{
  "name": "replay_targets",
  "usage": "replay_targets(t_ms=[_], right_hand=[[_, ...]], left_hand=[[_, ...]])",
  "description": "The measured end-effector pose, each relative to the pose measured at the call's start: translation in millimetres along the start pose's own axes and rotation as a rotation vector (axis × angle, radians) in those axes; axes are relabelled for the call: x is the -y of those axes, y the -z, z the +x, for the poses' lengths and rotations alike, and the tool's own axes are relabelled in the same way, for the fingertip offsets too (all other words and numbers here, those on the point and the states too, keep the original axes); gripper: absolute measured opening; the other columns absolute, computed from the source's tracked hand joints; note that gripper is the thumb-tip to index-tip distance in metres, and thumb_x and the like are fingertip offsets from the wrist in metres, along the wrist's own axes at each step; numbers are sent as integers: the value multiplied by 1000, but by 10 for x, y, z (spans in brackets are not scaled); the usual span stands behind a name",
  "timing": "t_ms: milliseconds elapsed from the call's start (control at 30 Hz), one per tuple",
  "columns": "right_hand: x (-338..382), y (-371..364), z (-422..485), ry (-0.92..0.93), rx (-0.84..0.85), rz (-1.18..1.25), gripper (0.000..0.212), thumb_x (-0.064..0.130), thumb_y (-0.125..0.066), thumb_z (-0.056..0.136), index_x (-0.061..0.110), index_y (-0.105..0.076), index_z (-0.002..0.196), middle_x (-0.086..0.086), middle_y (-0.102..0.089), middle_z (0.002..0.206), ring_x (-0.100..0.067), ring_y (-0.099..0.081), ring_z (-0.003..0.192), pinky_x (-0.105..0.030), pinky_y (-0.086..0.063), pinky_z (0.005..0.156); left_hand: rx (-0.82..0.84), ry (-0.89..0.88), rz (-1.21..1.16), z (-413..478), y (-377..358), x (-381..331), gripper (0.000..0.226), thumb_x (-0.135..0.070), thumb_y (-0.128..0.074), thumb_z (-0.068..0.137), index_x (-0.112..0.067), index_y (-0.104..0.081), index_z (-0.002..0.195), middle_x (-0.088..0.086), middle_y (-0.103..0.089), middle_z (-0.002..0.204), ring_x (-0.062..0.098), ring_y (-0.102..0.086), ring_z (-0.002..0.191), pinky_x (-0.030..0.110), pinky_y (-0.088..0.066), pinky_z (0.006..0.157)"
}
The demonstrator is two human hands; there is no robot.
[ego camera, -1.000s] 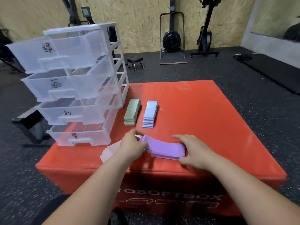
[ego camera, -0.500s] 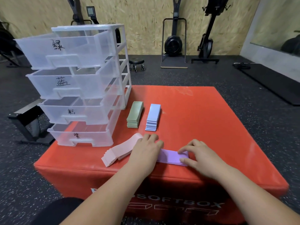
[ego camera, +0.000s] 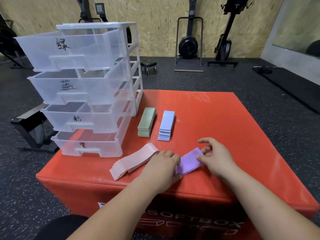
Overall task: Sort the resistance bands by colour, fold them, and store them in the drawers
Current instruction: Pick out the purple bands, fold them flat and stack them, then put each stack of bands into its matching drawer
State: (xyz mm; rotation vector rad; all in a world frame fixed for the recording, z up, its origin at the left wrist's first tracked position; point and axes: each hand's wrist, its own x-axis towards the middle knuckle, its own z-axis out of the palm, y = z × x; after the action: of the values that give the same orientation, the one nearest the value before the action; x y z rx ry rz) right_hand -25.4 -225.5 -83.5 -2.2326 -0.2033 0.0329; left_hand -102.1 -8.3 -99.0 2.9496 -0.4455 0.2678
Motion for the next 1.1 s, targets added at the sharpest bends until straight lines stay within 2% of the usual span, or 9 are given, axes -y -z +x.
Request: replay_targets(t_ms=[133, 267, 400, 567, 700, 800, 900, 1100], right_hand=[[-60, -85, 131, 75, 29, -102, 47, 8, -78, 80, 34, -66, 117, 6, -69, 98, -12, -68, 78, -23, -51, 75], [-159, -196, 96, 172, 15, -371, 36, 22, -74, 88, 32, -68, 122, 4, -61, 111, -22, -62, 101, -38, -51, 92], [-95, -163, 20, 165, 0, -400, 42, 33, -73, 92, 37, -62, 133, 5, -54, 123, -24, -57, 114, -38, -49, 97], [38, -65, -102, 148, -14, -423, 41, 37, -70, 95, 34, -63, 135, -2, -54, 131, -29, -53, 125, -38, -45, 104], [240, 5, -233, 137, 43, -452, 46, 42, -69, 95, 33, -61, 139, -5, -54, 136, -30, -52, 130, -38, -43, 107], [454, 18, -245, 150, 116, -489, 50, 50, -68, 94, 35, -58, 140, -5, -52, 138, -30, -51, 131, -38, -43, 110], [712, -5, -98, 160, 168, -530, 55, 55, -68, 92, 36, -55, 142, -6, -52, 141, -31, -52, 132, -38, -42, 112], [1224, -218, 598, 198, 230, -580, 63, 54, -69, 92, 33, -50, 148, -6, -51, 145, -33, -53, 131, -40, -42, 112]], left_hand=[[-57, 37, 97, 11, -36, -85, 41, -57, -68, 88, -25, -57, 109, 1, -62, 106, 30, -58, 99, 44, -45, 91], [-71, 32, 139, 5, -101, -138, 40, -57, -68, 86, -23, -59, 104, 3, -60, 104, 31, -59, 94, 46, -50, 88], [-69, 86, 121, -42, -31, -181, 48, -65, -63, 85, -25, -57, 110, 2, -57, 115, 29, -55, 103, 44, -46, 92], [-51, 172, 98, -270, 223, -129, 51, -69, -57, 90, -27, -56, 118, -2, -55, 120, 26, -53, 111, 42, -48, 85], [-44, 225, 54, -525, 529, 32, 53, -67, -56, 94, -30, -55, 132, -2, -52, 132, 24, -49, 119, 41, -49, 95], [-56, 275, 21, -610, 773, 166, 53, -65, -58, 95, -32, -54, 136, -3, -51, 136, 24, -49, 122, 42, -49, 99], [-68, 328, -39, -541, 974, 321, 57, -63, -61, 95, -28, -54, 140, 0, -51, 138, 27, -50, 126, 42, -47, 104], [-47, 412, -141, -34, 1100, 689, 59, -49, -64, 98, -16, -51, 146, 8, -49, 143, 31, -52, 129, 43, -45, 109]])
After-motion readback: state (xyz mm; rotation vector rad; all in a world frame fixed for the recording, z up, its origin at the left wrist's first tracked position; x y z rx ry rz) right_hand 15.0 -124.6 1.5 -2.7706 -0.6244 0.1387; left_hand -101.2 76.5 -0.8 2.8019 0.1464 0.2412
